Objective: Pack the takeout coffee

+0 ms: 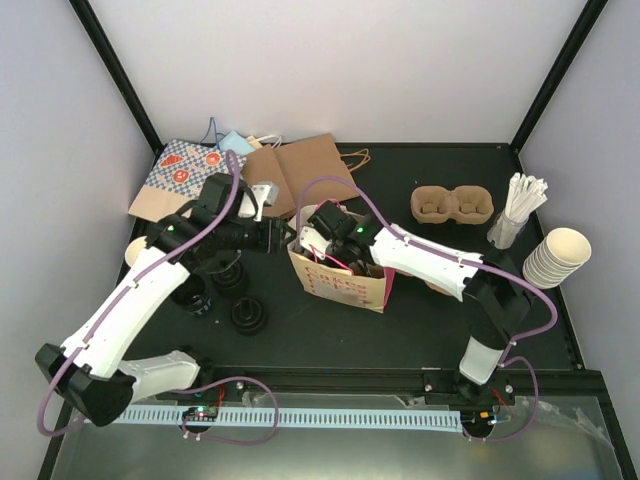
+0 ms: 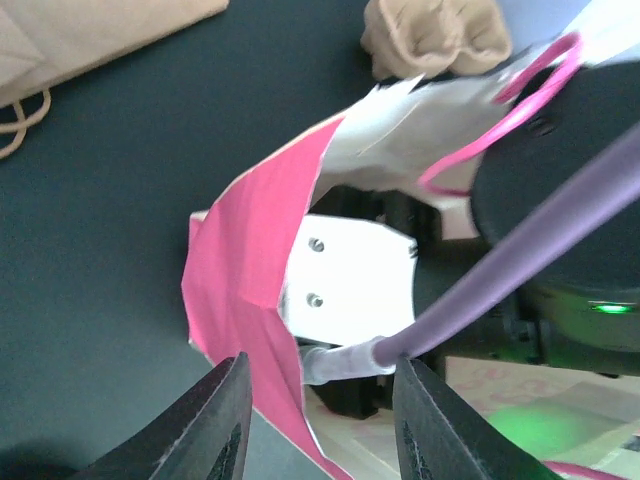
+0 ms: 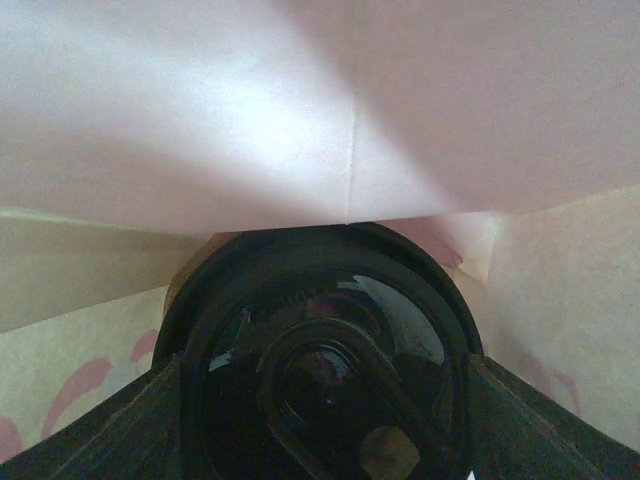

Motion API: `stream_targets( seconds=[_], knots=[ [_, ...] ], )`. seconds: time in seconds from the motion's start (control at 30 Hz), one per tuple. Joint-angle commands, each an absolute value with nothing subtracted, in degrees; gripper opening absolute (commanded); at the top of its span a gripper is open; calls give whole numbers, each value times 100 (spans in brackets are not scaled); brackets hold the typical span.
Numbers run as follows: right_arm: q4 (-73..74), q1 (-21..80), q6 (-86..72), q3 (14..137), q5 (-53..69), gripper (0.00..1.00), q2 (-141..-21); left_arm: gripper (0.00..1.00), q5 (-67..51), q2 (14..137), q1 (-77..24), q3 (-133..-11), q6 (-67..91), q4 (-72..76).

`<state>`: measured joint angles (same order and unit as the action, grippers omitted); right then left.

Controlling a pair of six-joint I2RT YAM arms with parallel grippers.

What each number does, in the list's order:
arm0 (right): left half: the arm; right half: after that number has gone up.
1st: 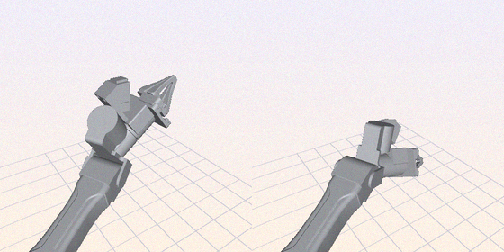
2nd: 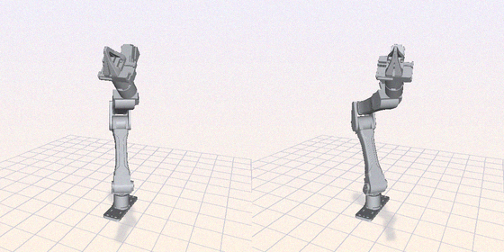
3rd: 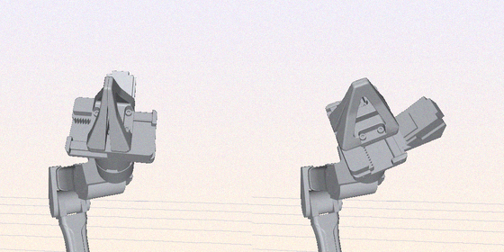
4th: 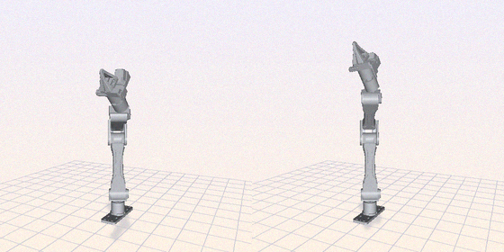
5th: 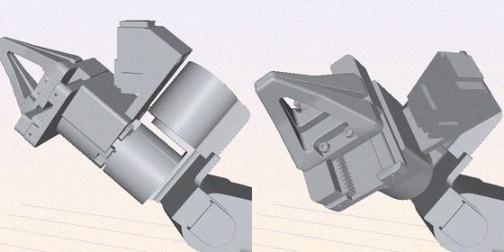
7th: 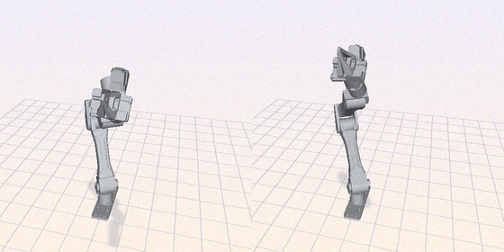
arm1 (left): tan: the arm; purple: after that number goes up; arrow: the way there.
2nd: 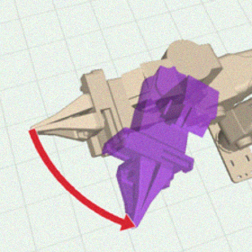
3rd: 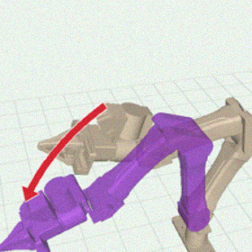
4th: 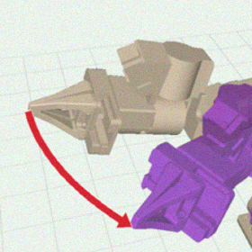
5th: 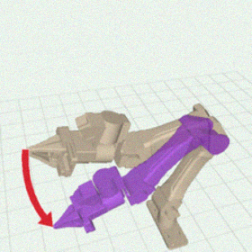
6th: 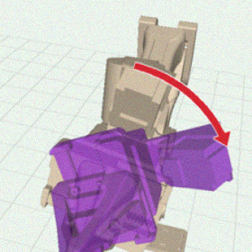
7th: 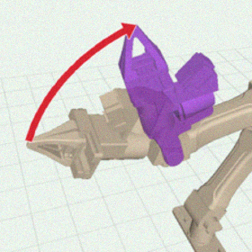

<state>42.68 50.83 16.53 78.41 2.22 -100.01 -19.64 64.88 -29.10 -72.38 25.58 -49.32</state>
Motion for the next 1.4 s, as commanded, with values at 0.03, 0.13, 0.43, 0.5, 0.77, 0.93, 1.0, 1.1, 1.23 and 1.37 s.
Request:
stream_targets(
  seconds=[0.03, 0.13, 0.43, 0.5, 0.77, 0.93, 1.0, 1.1, 1.23, 1.37],
  knots=[
    [4767, 5040, 1686, 7924, -295, 67, -9977, 41, -1469, 6722, -3193, -7507, 2606, -5425],
    [4789, 5045, 1680, 7957, -283, 68, -9935, 33, -1218, 6841, -3271, -7679, 2630, -5549],
    [4720, 5044, 1622, 8024, -118, 95, -9611, 28, -1237, 6943, -3295, -7881, 2633, -5669],
    [4753, 5045, 1580, 8121, -38, 100, -9538, 28, -1226, 6976, -3289, -7932, 2637, -5768],
    [4997, 5045, 1512, 8392, 200, 100, -9276, 28, -1373, 6951, -3296, -8071, 2658, -5827],
    [4975, 5042, 1471, 8335, 220, 100, -9041, 30, -1400, 7097, -3349, -8176, 2642, -5901],
    [4958, 5053, 1451, 8304, 239, 100, -8948, 31, -1324, 7154, -3394, -8242, 2632, -5933],
    [4887, 5048, 1466, 8253, 408, 100, -8814, 31, -1265, 7200, -3448, -8326, 2627, -5951],
    [4992, 5051, 1474, 8306, 488, 100, -8876, 31, -1227, 7273, -3565, -8497, 2626, -5965],
    [5052, 5047, 1461, 8314, 626, 100, -8942, 22, -1031, 7436, -3620, -8549, 2535, -5939]
  ],
)
